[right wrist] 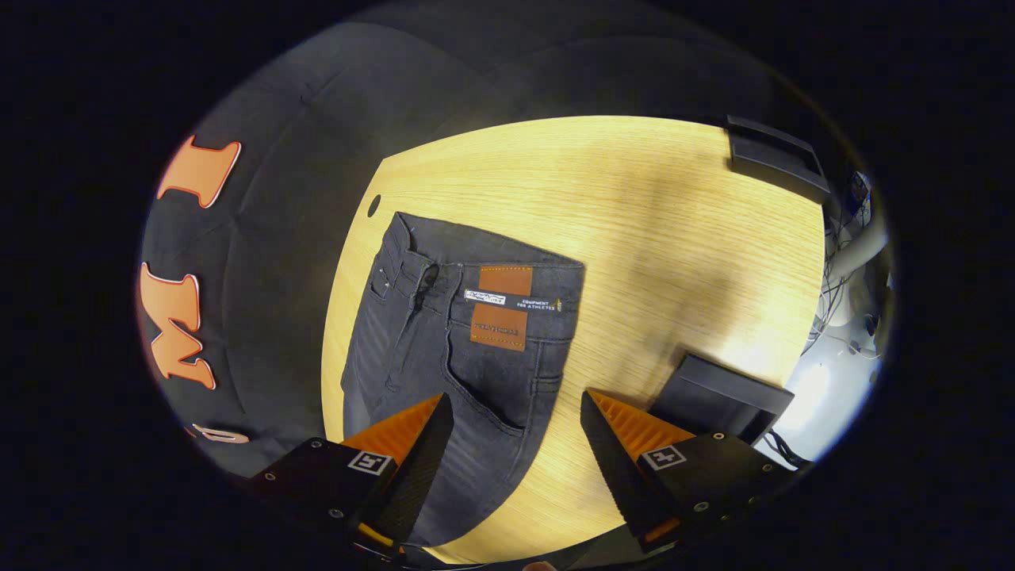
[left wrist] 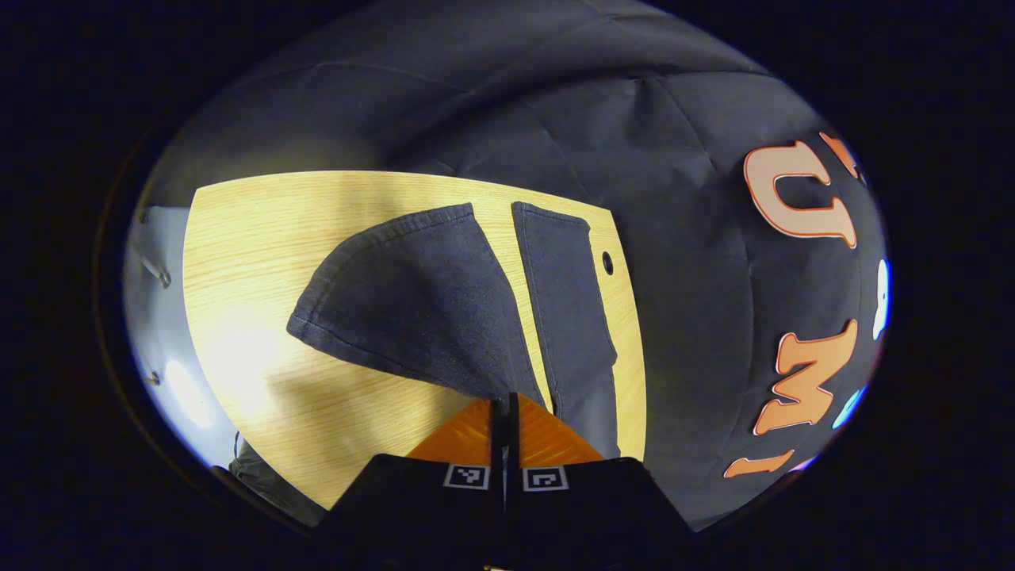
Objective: Grasp the waist and the cuffs of the jeans and fold them to make the two legs overlap; first hold the waist and fold one-third of the jeans toward the cuffs, then hold the cuffs and fold the remaining one-third in the same direction to finish folding.
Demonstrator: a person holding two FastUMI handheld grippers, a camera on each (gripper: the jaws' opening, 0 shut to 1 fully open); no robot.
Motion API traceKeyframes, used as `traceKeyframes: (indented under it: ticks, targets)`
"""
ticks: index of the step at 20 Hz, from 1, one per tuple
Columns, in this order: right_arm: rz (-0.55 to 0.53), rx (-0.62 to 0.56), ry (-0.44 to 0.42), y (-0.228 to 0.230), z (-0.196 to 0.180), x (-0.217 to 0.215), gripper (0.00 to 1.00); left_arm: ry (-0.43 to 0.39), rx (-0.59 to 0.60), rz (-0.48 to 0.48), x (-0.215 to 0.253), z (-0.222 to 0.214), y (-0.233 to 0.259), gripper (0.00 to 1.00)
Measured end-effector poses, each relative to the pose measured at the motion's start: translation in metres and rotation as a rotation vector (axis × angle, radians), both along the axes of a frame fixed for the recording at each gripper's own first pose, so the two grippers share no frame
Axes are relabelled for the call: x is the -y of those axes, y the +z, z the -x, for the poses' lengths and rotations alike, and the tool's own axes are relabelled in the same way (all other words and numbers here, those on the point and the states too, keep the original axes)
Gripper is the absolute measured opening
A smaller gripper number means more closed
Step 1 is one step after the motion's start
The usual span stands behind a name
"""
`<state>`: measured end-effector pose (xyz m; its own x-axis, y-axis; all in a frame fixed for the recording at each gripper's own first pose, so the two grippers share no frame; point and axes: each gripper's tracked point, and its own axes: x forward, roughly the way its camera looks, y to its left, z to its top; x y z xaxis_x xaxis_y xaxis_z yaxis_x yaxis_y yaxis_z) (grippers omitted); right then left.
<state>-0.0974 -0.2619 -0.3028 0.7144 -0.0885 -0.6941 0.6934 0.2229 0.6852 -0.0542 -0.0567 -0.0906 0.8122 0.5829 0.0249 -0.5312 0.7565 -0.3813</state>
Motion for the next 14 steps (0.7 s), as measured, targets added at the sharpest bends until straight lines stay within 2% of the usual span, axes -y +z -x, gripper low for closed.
traceKeyframes:
  ticks: [6, 9, 10, 11, 12, 13, 14]
  targets:
    - [0.037, 0.028, 0.022, -0.001, -0.018, 0.002, 0.95, -0.010, -0.009, 0.001, -0.002, -0.007, 0.002, 0.01]
    - [0.053, 0.048, 0.011, -0.007, -0.022, 0.006, 0.74, -0.016, -0.007, 0.009, -0.005, -0.010, 0.001, 0.01]
    - [0.041, 0.040, -0.009, -0.010, -0.022, 0.007, 0.61, -0.019, -0.004, 0.012, -0.005, -0.008, -0.001, 0.01]
    - [0.035, 0.051, 0.000, -0.014, -0.026, 0.006, 0.44, -0.020, 0.001, 0.013, -0.006, -0.008, -0.001, 0.01]
    - [0.026, 0.052, 0.009, -0.019, -0.030, 0.004, 0.40, -0.019, 0.003, 0.016, -0.008, -0.009, -0.001, 0.01]
    - [0.031, 0.064, 0.024, -0.009, -0.027, 0.002, 0.27, -0.014, 0.004, 0.020, -0.009, -0.008, -0.003, 0.01]
    - [0.063, 0.070, 0.052, -0.021, -0.039, 0.005, 0.24, -0.019, 0.005, 0.018, -0.008, -0.009, -0.003, 0.01]
